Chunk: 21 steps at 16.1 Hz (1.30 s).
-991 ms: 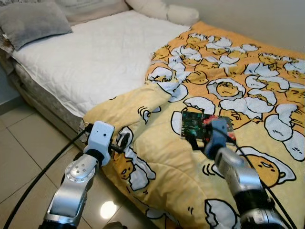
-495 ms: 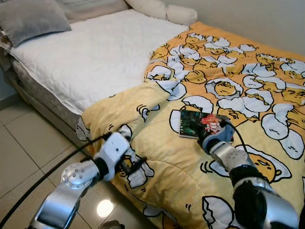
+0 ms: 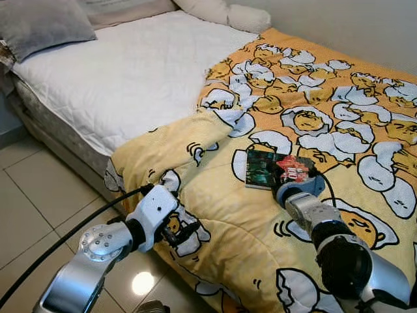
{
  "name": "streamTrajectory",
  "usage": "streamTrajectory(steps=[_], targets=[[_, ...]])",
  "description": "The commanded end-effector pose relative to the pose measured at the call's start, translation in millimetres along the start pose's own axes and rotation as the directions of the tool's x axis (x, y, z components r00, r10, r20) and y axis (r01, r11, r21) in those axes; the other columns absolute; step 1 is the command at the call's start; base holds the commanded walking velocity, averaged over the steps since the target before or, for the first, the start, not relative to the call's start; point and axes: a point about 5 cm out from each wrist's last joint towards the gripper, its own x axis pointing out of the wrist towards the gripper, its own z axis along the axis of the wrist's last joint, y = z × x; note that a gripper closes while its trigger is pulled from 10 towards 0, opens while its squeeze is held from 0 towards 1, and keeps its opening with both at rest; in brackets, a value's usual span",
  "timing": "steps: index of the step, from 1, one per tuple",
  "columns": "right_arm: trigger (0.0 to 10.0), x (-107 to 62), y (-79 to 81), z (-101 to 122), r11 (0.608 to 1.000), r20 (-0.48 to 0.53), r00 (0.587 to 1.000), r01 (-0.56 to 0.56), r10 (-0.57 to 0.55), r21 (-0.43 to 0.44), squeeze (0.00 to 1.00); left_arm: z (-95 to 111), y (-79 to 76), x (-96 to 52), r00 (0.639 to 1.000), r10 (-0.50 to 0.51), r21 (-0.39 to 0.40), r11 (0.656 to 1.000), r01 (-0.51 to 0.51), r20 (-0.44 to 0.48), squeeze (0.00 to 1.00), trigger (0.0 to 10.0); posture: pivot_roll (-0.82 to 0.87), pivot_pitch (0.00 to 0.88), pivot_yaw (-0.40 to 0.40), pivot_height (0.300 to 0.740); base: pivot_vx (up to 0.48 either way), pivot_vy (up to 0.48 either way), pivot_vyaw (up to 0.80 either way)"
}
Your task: Clean up the room
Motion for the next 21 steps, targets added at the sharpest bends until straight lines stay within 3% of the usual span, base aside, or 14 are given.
streamTrajectory(steps=[1,5,12,15,18,21], targets=[[10.0,0.7,0.4,1,1.0,0.029,0.999,0.03,-0.03,-0.003,0.0,4,1.7,-7.4,1.0,0.024,0.007,1.0,-0.024,-0.001,0.69,10.0,0.15,0.0,-0.091,0.74,0.0,0.0,0.0],[10.0,0.7,0.5,5,0.999,0.06,0.997,0.039,-0.04,0.016,0.0,7,0.4,-14.4,1.0,0.027,0.009,1.0,-0.027,-0.001,0.69,10.0,0.17,0.065,-0.093,0.74,0.0,0.0,0.0],[10.0,0.8,-3.2,3,0.996,0.077,0.994,0.086,-0.083,-0.033,0.0,19,2.6,-22.7,0.998,0.055,0.025,0.998,-0.055,0.008,0.7,10.0,0.2,0.219,-0.128,0.74,0.0,0.0,0.0],[10.0,3.1,16.5,7,0.998,0.111,0.994,-0.023,0.016,0.061,0.0,23,6.6,-24.6,0.999,0.044,0.027,0.999,-0.044,0.011,0.7,10.0,0.21,0.238,-0.13,0.74,0.0,0.0,0.0],[10.0,4.8,31.9,4,0.992,0.1,0.991,-0.095,0.087,0.08,0.0,30,14.6,-24.0,0.999,0.027,0.041,0.999,-0.028,0.031,0.7,10.0,0.21,0.238,-0.131,0.74,0.0,0.0,0.0],[10.0,5.5,35.7,2,0.986,0.107,0.989,-0.11,0.098,0.121,0.0,37,25.0,-26.2,0.999,0.01,0.05,0.999,-0.012,0.038,0.69,10.0,0.22,0.248,-0.116,0.74,0.0,0.0,0.0]])
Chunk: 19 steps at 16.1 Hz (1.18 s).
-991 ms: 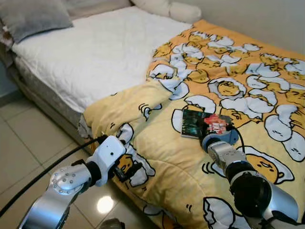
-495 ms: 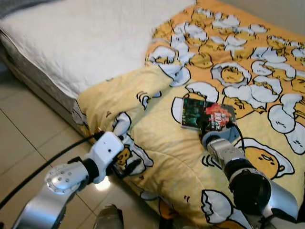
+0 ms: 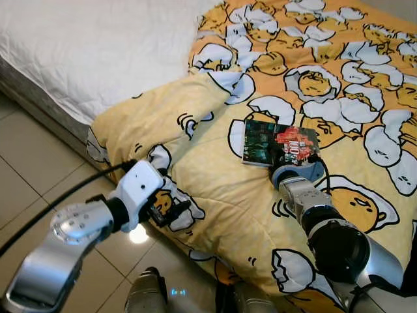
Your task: Clean up the room
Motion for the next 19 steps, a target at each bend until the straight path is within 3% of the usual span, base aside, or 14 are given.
streamTrajectory(steps=[1,5,14,18,19], targets=[[10.0,-0.1,-1.1,1,1.0,0.013,1.0,0.003,-0.004,0.025,0.0,-1,-0.9,-1.2,1.0,-0.025,-0.014,1.0,0.025,-0.008,0.69,10.0,0.22,0.253,-0.112,0.74,0.0,0.0,0.0],[10.0,0.5,7.9,3,0.99,0.039,0.995,-0.093,0.089,0.106,0.0,0,-2.7,-1.7,0.999,-0.051,-0.014,0.999,0.051,-0.01,0.69,10.0,0.22,0.259,-0.107,0.74,0.0,0.0,0.0],[10.0,1.0,31.7,10,0.949,0.072,0.958,-0.285,0.277,0.135,0.0,5,-6.0,0.7,0.996,-0.084,-0.013,0.996,0.084,0.001,0.7,10.0,0.22,0.251,-0.11,0.74,0.0,0.0,0.0],[10.0,1.3,23.5,7,0.974,0.059,0.977,-0.211,0.207,0.081,0.0,5,-6.4,-1.3,0.996,-0.084,-0.014,0.996,0.084,-0.001,0.69,10.0,0.23,0.249,-0.111,0.74,0.0,0.0,0.0],[10.0,1.5,15.2,4,0.993,0.06,0.991,-0.119,0.117,0.021,0.0,5,-6.2,-2.1,0.996,-0.084,-0.013,0.996,0.084,-0.009,0.7,10.0,0.25,0.261,-0.098,0.74,0.0,0.0,0.0]])
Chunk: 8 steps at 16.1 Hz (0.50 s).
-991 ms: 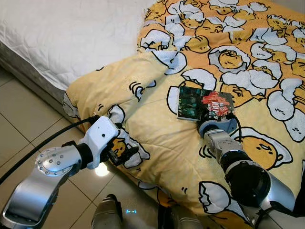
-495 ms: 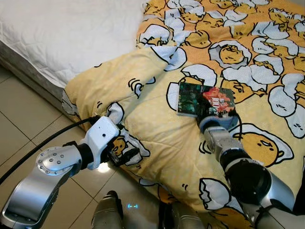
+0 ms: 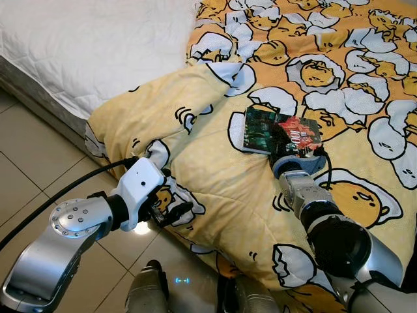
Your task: Clean up the room
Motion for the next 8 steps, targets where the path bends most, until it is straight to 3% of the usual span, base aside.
streamTrajectory(steps=[1,2,4,5,8], targets=[[10.0,-1.0,-6.0,1,0.997,0.012,0.998,0.066,-0.065,-0.037,0.0,-1,-5.1,-1.2,1.0,-0.025,0.004,1.0,0.025,-0.01,0.7,10.0,0.25,0.261,-0.098,0.74,0.0,0.0,0.0],[10.0,-2.3,-11.8,-3,0.988,0.004,0.992,0.122,-0.123,-0.091,0.0,-2,-3.5,-1.1,1.0,-0.021,0.007,1.0,0.022,-0.02,0.7,10.0,0.26,0.273,-0.09,0.74,0.0,0.0,0.0],[10.0,-2.5,-12.2,-8,0.989,-0.009,0.993,0.115,-0.117,-0.091,0.0,-2,-2.2,-2.0,0.999,-0.022,0.01,1.0,0.022,-0.028,0.7,10.0,0.29,0.29,-0.078,0.74,0.0,0.0,0.0],[10.0,-0.3,-4.6,-5,0.997,0.014,0.997,0.077,-0.077,-0.026,0.0,-1,-3.2,-3.4,0.999,-0.032,0.012,0.999,0.032,-0.034,0.69,10.0,0.3,0.296,-0.074,0.74,0.0,0.0,0.0],[10.0,5.5,18.5,4,0.998,0.07,0.997,-0.027,0.023,0.059,0.0,-1,-2.5,-3.9,0.999,-0.031,0.014,0.999,0.031,-0.034,0.7,10.0,0.3,0.295,-0.08,0.74,0.0,0.0,0.0]])
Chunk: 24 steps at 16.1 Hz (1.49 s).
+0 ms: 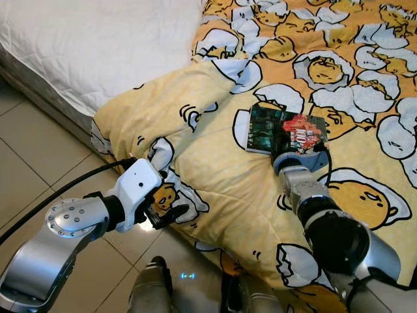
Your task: Clean up the room
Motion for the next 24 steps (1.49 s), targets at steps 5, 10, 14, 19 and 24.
streamTrajectory(steps=[5,10,14,19,24], targets=[[0.0,3.8,15.7,14.2,0.995,0.066,0.996,-0.065,0.06,0.069,0.0,1.9,-8.2,0.7,0.999,-0.032,0.002,0.999,0.032,0.006,0.7,10.0,0.3,0.299,-0.076,0.74,0.0,0.0,0.0],[0.0,3.1,13.2,15.2,0.996,0.068,0.996,-0.062,0.058,0.058,0.0,3.4,-9.7,1.3,0.999,-0.04,-0.001,0.999,0.04,0.012,0.7,10.0,0.3,0.302,-0.075,0.74,0.0,0.0,0.0],[0.0,3.0,12.1,15.2,0.997,0.068,0.996,-0.054,0.05,0.056,0.0,3.7,-10.6,2.7,0.999,-0.048,-0.002,0.999,0.048,0.013,0.7,10.0,0.3,0.306,-0.073,0.74,0.0,0.0,0.0],[0.0,2.9,11.1,14.3,0.998,0.064,0.997,-0.04,0.038,0.043,0.0,5.5,-11.8,3.8,0.999,-0.049,-0.006,0.999,0.049,0.018,0.7,10.0,0.3,0.307,-0.078,0.74,0.0,0.0,0.0],[0.0,2.5,8.8,15.0,0.999,0.067,0.998,-0.024,0.021,0.04,0.0,6.1,-12.0,5.5,0.998,-0.052,-0.007,0.999,0.052,0.017,0.7,10.0,0.3,0.305,-0.076,0.74,0.0,0.0,0.0]])
